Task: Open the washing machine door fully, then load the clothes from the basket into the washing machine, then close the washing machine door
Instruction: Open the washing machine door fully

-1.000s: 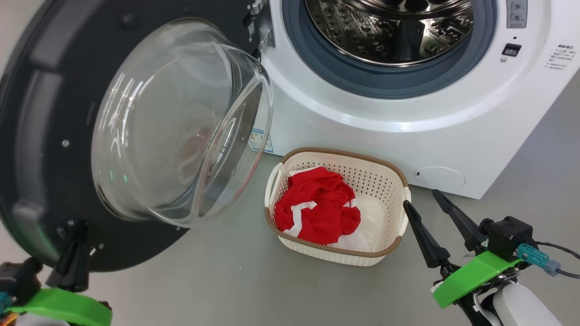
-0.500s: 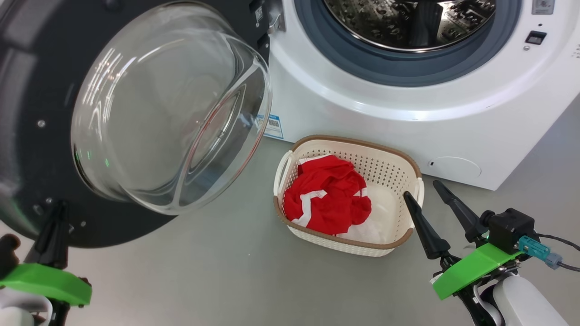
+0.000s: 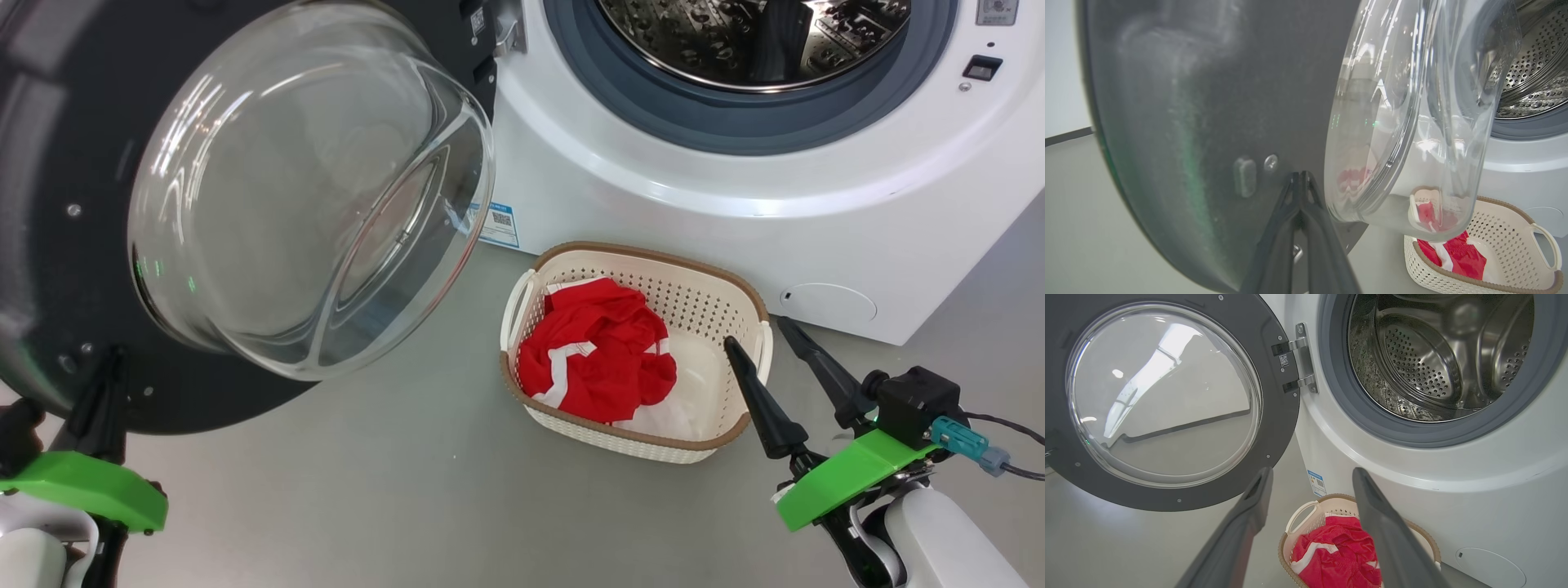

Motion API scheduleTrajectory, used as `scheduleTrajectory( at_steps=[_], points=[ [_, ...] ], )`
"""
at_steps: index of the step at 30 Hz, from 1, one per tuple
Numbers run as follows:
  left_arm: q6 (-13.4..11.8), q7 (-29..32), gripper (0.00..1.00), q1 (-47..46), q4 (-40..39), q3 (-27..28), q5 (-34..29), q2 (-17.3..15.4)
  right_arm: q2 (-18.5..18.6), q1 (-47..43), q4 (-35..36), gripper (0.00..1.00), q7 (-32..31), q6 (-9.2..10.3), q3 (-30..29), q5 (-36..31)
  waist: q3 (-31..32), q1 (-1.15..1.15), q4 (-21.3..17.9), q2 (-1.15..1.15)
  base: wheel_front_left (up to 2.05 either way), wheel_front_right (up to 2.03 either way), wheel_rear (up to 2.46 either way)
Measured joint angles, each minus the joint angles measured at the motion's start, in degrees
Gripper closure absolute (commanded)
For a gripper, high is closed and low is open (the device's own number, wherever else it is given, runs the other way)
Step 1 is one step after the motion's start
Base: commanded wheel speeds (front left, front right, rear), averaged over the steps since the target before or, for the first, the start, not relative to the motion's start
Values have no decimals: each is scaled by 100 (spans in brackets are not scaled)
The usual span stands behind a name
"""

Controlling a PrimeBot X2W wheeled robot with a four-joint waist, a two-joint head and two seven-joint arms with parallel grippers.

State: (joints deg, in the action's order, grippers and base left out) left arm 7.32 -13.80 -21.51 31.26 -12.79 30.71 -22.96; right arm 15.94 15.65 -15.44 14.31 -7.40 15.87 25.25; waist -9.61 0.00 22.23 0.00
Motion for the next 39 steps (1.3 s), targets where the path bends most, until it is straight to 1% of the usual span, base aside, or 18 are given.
scheduleTrajectory(
  at_steps=[9,15,23,29,33,34,36,37,39],
  points=[
    [2,-48,100,-4,65,-152,25,-5,0,-12,-11,0,-1,0,9,9,157,0,-3,0,0,0,0],
    [2,-48,100,65,4,-157,33,-20,-3,-26,-12,0,0,0,36,9,223,0,-28,0,0,0,0],
    [-1,-49,100,448,-394,-13,65,-7,-2,-49,-13,0,0,0,44,35,259,0,-139,0,0,0,0],
    [-13,-49,100,626,-715,0,65,114,-2,-52,-13,0,0,0,41,36,240,0,-219,0,0,0,0],
    [-69,-49,100,730,-945,35,65,142,-4,-52,-13,0,0,0,31,36,239,0,-273,0,0,0,0],
    [-82,-51,91,754,-989,43,65,146,-5,-52,-13,0,0,0,23,36,243,0,-287,0,0,0,0],
    [-129,-49,40,818,-1080,59,65,151,-4,-52,-13,0,-1,0,10,37,251,0,-312,0,0,0,0],
    [-141,-49,2,848,-1115,63,65,155,-5,-53,-13,0,0,0,9,45,257,0,-323,0,0,0,0],
    [-162,-51,0,863,-1152,65,65,160,-5,-54,-13,0,-1,0,9,54,264,0,-334,0,0,0,0]
  ],
)
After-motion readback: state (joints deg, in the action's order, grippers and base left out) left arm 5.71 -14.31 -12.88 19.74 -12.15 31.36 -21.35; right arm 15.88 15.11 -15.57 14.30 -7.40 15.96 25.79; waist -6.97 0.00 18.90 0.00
